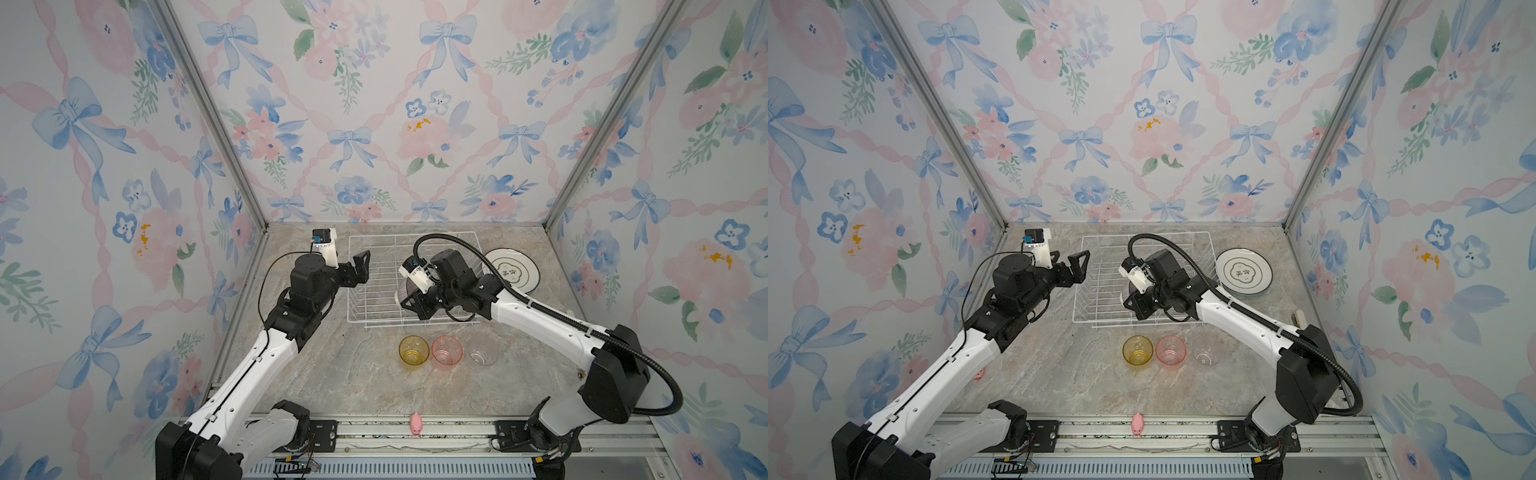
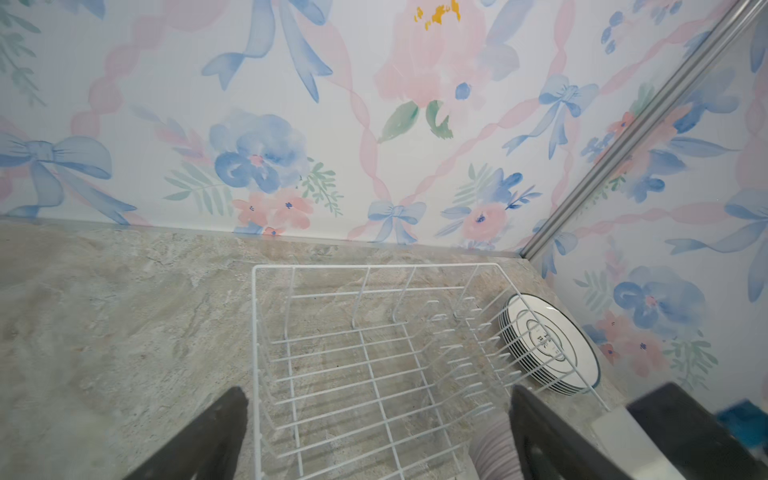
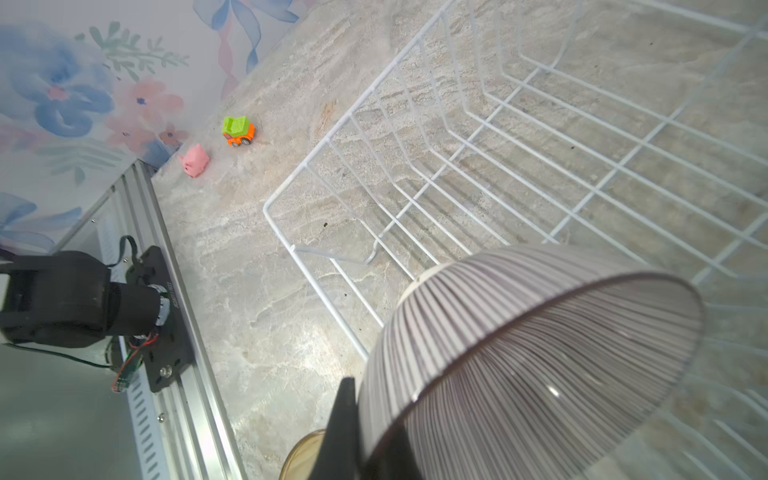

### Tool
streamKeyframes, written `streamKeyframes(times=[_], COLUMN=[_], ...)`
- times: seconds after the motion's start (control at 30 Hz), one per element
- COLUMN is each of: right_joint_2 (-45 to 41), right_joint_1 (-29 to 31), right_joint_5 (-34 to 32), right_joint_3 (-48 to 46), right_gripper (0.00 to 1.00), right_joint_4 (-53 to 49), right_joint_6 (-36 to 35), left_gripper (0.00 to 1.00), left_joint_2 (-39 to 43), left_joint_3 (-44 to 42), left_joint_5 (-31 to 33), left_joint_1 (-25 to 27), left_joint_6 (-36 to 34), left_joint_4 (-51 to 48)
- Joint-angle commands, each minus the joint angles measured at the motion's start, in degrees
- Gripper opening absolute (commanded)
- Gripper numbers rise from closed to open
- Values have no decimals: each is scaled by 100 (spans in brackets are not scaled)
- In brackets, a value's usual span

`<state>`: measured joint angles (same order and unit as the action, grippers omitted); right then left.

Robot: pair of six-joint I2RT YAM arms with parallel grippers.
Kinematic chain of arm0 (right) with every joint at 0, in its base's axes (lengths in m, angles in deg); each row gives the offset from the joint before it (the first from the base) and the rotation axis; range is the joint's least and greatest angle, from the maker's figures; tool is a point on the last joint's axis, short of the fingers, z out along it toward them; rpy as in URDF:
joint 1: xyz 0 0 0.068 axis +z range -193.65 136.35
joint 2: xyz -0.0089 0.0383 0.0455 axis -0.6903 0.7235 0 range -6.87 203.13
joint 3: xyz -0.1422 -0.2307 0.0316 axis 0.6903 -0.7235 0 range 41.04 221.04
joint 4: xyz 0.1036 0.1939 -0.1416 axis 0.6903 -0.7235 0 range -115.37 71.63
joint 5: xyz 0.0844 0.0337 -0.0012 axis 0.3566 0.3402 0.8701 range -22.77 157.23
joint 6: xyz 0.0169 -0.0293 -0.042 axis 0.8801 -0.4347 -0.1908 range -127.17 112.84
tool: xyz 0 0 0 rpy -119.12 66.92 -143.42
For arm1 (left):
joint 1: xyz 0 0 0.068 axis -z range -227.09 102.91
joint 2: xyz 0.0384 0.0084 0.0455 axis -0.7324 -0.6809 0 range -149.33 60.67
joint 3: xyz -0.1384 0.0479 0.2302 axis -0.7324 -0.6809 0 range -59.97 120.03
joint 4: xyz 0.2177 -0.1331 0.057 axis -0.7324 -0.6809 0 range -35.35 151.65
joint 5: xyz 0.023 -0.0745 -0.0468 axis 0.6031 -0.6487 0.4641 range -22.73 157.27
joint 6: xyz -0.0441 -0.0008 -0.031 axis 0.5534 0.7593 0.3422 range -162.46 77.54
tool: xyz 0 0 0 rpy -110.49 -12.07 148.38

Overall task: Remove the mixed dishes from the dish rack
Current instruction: 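Carry the striped bowl with the right gripper toward the table nearer the robot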

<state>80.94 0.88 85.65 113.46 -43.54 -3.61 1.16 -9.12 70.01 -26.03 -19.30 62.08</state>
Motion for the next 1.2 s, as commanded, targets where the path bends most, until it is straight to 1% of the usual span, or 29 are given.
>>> streamKeyframes(times=[0.0, 0.13, 0.23, 0.33, 0.47, 0.53, 0.63, 0.83, 1.17], right_joint_2=[-527, -896, -1086, -1132, -952, -708, -254, 527, 1398], right_joint_1=[375, 961, 1498, 2070, 2814, 3186, 3585, 3920, 4024], right_joint_5=[-1154, -1790, -1911, -2199, -2784, -3066, -3429, -3547, -3486], right_joint_3=[342, 395, 406, 449, 589, 753, 1004, 1295, 1741], right_gripper=[0, 0, 0, 0, 0, 0, 0, 0, 0], right_joint_4=[-396, -563, -753, -914, -1237, -1491, -1850, -2210, -2688], right_joint_6=[-758, -1207, -1649, -1855, -2115, -2258, -2447, -2661, -2850], left_gripper=[98, 98, 98, 98, 98, 98, 98, 98, 98], left_joint_2=[27, 36, 10, -30, -20, 54, 179, 299, 242], left_joint_3=[40, 30, 61, 179, 363, 395, 433, 480, 504], left_joint_5=[870, 968, 1017, 1163, 1317, 1368, 1469, 1393, 1082], left_joint_1=[6, -18, -70, -232, -392, -424, -465, -582, -738], left_joint_6=[-45, 27, 82, 225, 343, 332, 297, 202, 156], left_joint_4=[-479, -524, -543, -693, -901, -937, -1029, -1193, -1204])
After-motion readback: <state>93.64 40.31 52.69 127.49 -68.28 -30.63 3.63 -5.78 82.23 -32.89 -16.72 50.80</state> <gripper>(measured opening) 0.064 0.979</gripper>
